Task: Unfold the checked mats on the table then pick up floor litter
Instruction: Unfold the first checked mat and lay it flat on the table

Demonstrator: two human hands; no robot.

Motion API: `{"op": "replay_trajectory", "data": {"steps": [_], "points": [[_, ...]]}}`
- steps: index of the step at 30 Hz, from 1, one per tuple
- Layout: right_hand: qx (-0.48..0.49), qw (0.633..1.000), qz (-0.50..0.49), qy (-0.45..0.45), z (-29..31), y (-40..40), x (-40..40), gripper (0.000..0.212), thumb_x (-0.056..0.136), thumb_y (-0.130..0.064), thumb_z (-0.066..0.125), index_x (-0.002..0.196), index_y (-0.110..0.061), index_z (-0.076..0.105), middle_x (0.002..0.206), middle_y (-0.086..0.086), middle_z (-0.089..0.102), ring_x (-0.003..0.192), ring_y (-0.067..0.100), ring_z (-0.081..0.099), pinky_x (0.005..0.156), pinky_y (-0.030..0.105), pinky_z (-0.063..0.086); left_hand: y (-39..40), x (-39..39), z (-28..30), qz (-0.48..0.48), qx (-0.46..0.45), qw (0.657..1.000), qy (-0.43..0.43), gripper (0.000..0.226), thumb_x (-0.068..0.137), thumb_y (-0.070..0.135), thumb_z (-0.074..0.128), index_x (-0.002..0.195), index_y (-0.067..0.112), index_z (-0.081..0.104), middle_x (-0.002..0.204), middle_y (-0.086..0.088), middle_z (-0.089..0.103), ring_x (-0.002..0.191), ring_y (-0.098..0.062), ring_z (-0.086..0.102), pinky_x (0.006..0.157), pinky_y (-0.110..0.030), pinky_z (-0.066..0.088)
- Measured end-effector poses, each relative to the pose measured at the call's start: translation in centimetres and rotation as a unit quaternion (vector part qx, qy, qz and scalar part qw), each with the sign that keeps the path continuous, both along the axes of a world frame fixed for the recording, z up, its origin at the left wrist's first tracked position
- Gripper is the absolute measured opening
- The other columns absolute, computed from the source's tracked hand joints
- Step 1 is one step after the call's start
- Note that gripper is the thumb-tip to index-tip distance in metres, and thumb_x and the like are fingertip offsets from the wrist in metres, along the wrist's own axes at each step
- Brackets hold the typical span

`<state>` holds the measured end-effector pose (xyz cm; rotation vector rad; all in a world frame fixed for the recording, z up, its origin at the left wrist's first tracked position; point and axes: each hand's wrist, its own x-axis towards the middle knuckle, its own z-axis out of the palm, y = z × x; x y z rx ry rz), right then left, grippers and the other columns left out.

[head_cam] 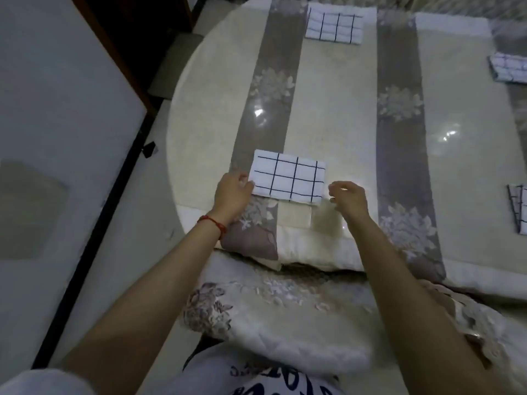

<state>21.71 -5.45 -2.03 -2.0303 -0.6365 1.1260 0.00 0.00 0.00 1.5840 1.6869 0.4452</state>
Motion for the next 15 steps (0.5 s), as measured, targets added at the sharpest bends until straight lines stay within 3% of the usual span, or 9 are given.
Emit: {"op": "replay_trajectory", "data": {"steps": [3, 6, 8, 11, 15], "points": [[-0.047, 0.997, -0.030, -0.058, -0.8, 1.8, -1.2, 0.037, 0.087, -0.024, 0.055, 0.120, -0.010, 0.055, 0.120, 0.012, 0.061, 0.095, 0.023, 0.058, 0.074, 0.024, 0.038, 1.9, 0.8, -1.6, -0.009, -0.014, 1.000, 0.015, 0.022, 0.086, 0.012, 0.052, 0.074, -0.005, 0.059, 0.085, -0.028, 0.060, 0.095, -0.043, 0.055, 0.075, -0.040, 0.044], [-0.059, 0.996, -0.056, -0.045, -1.5, 2.9, -2.7, 0.042, 0.086, -0.021, 0.055, 0.126, -0.008, 0.048, 0.128, 0.011, 0.056, 0.108, 0.025, 0.055, 0.080, 0.024, 0.036, 2.9, 1.9, -2.4, 0.013, -0.042, 0.999, -0.003, 0.029, 0.087, 0.014, 0.053, 0.109, -0.004, 0.060, 0.114, -0.025, 0.060, 0.109, -0.038, 0.053, 0.092, -0.040, 0.044], [-0.070, 0.994, -0.069, -0.047, -1.7, 3.3, -3.4, 0.042, 0.084, -0.019, 0.056, 0.123, -0.005, 0.049, 0.124, 0.012, 0.057, 0.112, 0.028, 0.055, 0.081, 0.027, 0.038, 3.2, 2.6, -2.7, 0.046, -0.064, 0.996, -0.043, 0.036, 0.086, 0.012, 0.055, 0.120, -0.001, 0.054, 0.122, -0.020, 0.058, 0.111, -0.033, 0.055, 0.094, -0.035, 0.046], [-0.070, 0.993, -0.089, -0.042, -2.0, 3.2, -4.1, 0.029, 0.082, -0.015, 0.056, 0.106, 0.000, 0.059, 0.108, 0.016, 0.065, 0.099, 0.031, 0.060, 0.074, 0.029, 0.043, 2.9, 3.3, -3.2, 0.087, -0.107, 0.982, -0.127, 0.032, 0.084, 0.003, 0.055, 0.116, -0.004, 0.054, 0.118, -0.019, 0.061, 0.107, -0.032, 0.058, 0.084, -0.030, 0.046], [-0.009, 0.994, -0.106, -0.008, -1.1, 2.5, -3.7, 0.016, 0.082, -0.015, 0.057, 0.093, -0.004, 0.064, 0.090, 0.007, 0.067, 0.080, 0.022, 0.058, 0.061, 0.025, 0.042, 3.3, 2.8, -3.3, 0.114, -0.162, 0.966, -0.167, 0.030, 0.084, 0.002, 0.058, 0.113, -0.007, 0.058, 0.118, -0.024, 0.062, 0.106, -0.036, 0.059, 0.090, -0.042, 0.050]]}}
